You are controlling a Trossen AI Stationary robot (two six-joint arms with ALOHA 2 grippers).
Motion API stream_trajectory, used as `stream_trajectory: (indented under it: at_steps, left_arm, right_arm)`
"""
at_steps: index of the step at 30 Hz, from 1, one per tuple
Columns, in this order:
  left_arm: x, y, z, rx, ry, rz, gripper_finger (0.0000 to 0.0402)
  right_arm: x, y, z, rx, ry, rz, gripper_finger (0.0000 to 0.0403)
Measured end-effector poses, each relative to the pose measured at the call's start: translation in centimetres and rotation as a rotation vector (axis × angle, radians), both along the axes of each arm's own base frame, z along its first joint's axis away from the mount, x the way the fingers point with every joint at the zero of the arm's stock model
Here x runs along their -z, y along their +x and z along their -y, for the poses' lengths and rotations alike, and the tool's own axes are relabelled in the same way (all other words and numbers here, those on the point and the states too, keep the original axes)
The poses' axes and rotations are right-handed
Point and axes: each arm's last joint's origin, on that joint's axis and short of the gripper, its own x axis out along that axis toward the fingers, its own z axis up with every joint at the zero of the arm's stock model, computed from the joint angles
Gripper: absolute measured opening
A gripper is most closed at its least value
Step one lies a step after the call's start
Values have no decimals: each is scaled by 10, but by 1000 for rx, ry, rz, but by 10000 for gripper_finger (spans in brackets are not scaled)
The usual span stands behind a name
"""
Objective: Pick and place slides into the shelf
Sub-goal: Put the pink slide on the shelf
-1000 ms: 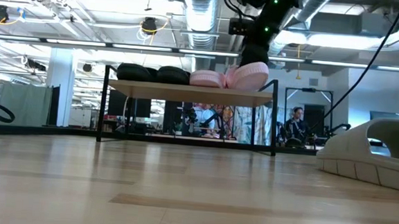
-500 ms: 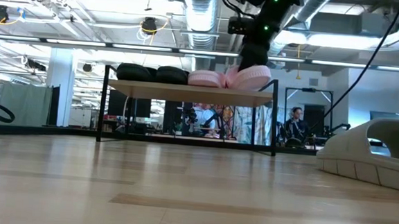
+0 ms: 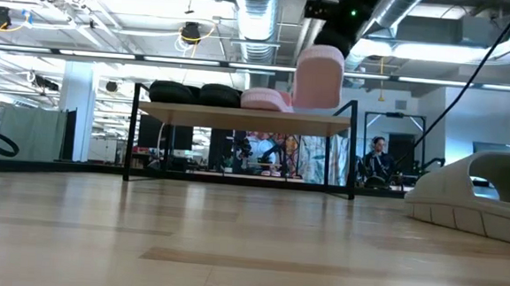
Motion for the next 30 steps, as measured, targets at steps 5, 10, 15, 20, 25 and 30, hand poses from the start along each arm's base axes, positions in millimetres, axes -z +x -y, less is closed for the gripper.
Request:
stream_trajectory:
  at_steps: [5, 10, 15, 20, 25, 30]
  left_arm:
    - [0, 0, 0, 0, 0, 0, 192]
    - [0, 0, 0, 0, -1, 0, 192]
    - [0, 0, 0, 0, -2, 1, 192]
    - [0, 0, 0, 0, -3, 1, 192]
    - [0, 0, 0, 0, -3, 1, 192]
    - [0, 0, 0, -1, -5, 2, 192]
  right_arm:
    - [-3, -2, -1, 39, 24, 52, 0]
    - [-3, -1, -1, 48, 35, 71, 0]
    - [-3, 0, -3, 38, 41, 83, 0]
    - [-3, 2, -7, 32, 48, 91, 0]
    - [-3, 2, -9, 41, 59, 102, 0]
    - [-2, 1, -9, 61, 73, 104, 0]
